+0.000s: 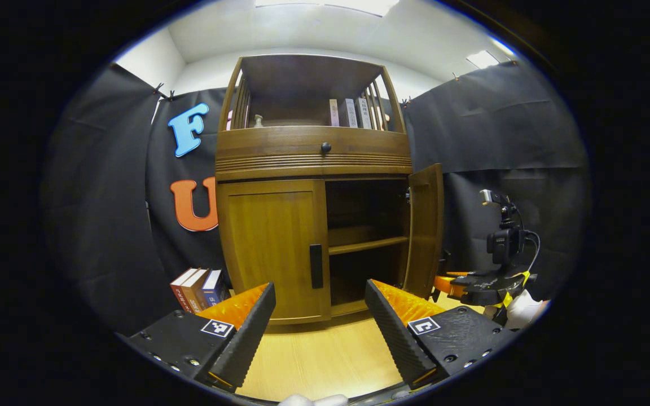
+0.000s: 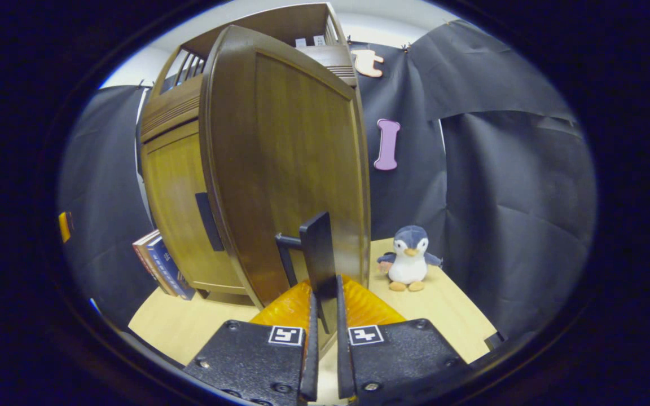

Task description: Open the right door of the double-door shoe cabinet with the right hand, and open the left door with the left hand.

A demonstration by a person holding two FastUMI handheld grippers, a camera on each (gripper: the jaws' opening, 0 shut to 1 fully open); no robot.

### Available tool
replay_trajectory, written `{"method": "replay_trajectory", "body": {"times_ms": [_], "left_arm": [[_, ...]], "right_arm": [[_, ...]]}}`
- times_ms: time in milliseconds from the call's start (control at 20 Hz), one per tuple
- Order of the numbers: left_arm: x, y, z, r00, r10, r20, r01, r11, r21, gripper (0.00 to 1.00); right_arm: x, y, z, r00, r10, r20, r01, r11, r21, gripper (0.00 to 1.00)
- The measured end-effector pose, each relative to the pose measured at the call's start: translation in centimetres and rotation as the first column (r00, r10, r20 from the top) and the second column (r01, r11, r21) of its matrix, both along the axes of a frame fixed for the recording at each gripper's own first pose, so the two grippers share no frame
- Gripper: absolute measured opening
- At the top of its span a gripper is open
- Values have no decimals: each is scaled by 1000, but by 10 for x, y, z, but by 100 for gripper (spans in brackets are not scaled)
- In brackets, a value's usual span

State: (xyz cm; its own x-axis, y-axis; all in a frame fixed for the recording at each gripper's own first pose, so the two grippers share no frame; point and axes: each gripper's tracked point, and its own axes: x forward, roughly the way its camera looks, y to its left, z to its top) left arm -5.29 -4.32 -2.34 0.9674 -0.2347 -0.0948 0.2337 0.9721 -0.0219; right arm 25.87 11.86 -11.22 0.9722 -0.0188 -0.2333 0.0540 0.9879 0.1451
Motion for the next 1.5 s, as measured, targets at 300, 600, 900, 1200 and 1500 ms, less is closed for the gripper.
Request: {"method": "replay_trajectory", "body": {"times_ms": [300, 600, 900, 1200, 1500], "left_arm": [[10, -35, 7, 1000, 11, 14, -11, 1000, 5, 96], [12, -76, 21, 997, 78, 19, -78, 997, 13, 96], [0, -109, 23, 982, 186, 13, -187, 982, 22, 96], [-18, -140, 31, 967, 255, 16, -255, 966, 33, 96], [-29, -159, 38, 960, 279, 35, -280, 959, 51, 96]], "right_arm": [[-4, -4, 0, 1000, 19, -12, -19, 1000, 11, 7], [-11, 1, 0, 990, 142, -13, -142, 990, -8, 5], [-11, -5, 2, 967, 255, 3, -254, 966, -49, 5], [-9, -12, 2, 932, 361, 14, -359, 930, -77, 5], [-7, -17, 1, 891, 454, 24, -447, 885, -128, 5]]}}
